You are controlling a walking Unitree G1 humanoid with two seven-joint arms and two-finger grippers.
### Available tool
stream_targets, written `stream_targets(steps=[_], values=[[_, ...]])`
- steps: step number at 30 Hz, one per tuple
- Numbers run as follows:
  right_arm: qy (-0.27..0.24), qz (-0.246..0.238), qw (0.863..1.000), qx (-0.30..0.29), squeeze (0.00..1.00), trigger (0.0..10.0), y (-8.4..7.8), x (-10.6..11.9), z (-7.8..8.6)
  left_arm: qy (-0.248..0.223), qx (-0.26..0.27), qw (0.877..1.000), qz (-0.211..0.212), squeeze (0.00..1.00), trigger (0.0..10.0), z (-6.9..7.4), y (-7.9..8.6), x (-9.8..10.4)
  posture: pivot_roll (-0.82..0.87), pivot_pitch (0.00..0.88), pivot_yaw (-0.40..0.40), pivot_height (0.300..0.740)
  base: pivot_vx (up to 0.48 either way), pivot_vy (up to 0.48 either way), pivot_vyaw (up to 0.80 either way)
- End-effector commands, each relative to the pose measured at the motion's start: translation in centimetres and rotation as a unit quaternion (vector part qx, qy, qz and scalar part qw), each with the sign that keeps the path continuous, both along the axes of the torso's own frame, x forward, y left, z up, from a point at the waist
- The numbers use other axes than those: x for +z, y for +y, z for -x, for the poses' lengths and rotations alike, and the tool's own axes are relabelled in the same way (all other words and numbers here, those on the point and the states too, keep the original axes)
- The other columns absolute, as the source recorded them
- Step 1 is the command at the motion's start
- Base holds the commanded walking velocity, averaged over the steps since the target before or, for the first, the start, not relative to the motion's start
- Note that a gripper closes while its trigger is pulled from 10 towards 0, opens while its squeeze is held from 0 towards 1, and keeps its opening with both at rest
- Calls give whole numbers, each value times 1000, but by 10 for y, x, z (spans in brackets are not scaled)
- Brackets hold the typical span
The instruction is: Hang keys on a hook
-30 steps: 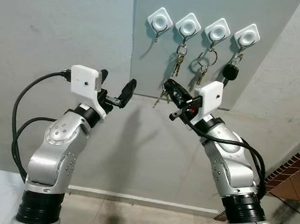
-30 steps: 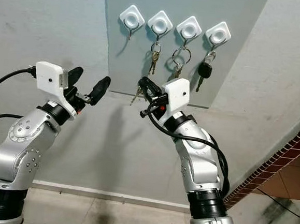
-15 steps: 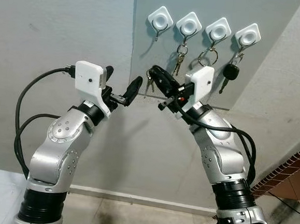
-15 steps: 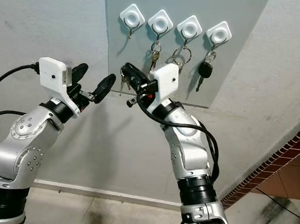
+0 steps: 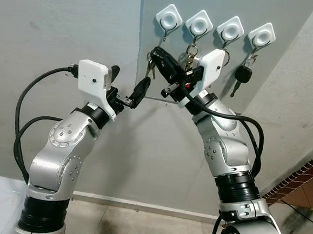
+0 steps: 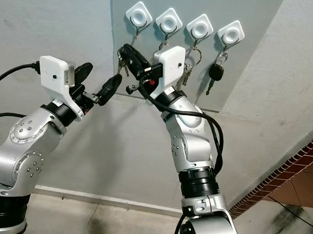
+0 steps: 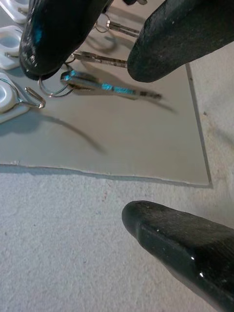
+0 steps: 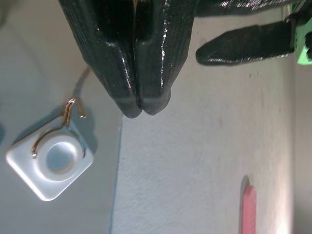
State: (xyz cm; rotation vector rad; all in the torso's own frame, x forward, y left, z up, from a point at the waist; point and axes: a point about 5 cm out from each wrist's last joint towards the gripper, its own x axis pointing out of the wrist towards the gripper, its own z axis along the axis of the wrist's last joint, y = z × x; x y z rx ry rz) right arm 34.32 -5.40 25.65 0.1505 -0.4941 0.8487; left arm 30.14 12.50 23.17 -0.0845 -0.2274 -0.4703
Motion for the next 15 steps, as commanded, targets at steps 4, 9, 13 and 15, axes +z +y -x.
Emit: stream_targets(steps=[4, 9, 13, 15], values=[[-11, -30, 999, -6, 0, 10000, -3, 14, -5, -15, -14, 1000, -2, 0, 10000, 2, -5, 10, 60, 0, -40, 732, 0, 0, 0], [-4, -53, 999, -7, 0, 10000, -5, 17, -8, -14, -14, 1000, -1, 0, 10000, 3, -5, 10, 61, 0, -41, 732, 0, 0, 0], [12, -78, 997, -11, 0, 10000, -7, 19, -12, -13, -15, 1000, 1, 0, 10000, 3, -5, 10, 61, 0, -41, 732, 0, 0, 0], [15, -84, 996, -12, 0, 10000, -7, 20, -13, -12, -15, 1000, 1, 0, 10000, 3, -6, 10, 59, 0, -40, 732, 0, 0, 0]])
